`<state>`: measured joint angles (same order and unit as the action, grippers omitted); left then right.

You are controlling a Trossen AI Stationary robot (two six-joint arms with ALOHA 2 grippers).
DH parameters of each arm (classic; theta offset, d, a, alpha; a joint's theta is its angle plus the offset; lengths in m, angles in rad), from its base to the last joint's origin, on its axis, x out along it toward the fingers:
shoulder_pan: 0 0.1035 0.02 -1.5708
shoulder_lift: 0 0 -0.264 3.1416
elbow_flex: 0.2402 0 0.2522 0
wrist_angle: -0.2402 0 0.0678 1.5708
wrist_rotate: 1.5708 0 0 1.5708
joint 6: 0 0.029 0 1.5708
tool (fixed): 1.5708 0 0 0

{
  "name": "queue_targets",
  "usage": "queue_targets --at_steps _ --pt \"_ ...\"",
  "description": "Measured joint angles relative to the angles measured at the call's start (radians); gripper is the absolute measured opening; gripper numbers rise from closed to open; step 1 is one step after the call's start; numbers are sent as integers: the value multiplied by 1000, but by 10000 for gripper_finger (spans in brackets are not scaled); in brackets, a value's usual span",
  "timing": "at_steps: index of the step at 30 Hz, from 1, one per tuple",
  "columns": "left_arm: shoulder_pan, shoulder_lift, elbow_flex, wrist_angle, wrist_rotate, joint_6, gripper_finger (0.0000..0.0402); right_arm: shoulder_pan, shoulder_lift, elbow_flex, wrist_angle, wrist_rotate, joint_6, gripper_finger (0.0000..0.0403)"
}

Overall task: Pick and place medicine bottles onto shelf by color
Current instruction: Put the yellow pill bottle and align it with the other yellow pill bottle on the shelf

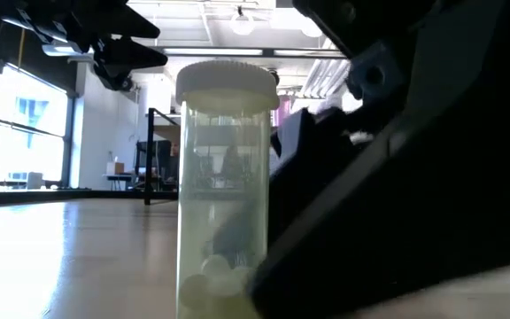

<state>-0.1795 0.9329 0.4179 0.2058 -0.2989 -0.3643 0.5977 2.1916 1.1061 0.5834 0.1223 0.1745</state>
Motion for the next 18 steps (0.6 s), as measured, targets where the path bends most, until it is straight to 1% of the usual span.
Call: queue_targets --at_steps 10,13,18 --pt "0 0 0 0 0 0 197 -2 15 0 62 2 -11 205" --pt "0 0 0 0 0 0 197 -2 15 0 57 7 -11 186" --pt "0 0 0 1 0 0 197 -2 15 0 65 7 -11 137"
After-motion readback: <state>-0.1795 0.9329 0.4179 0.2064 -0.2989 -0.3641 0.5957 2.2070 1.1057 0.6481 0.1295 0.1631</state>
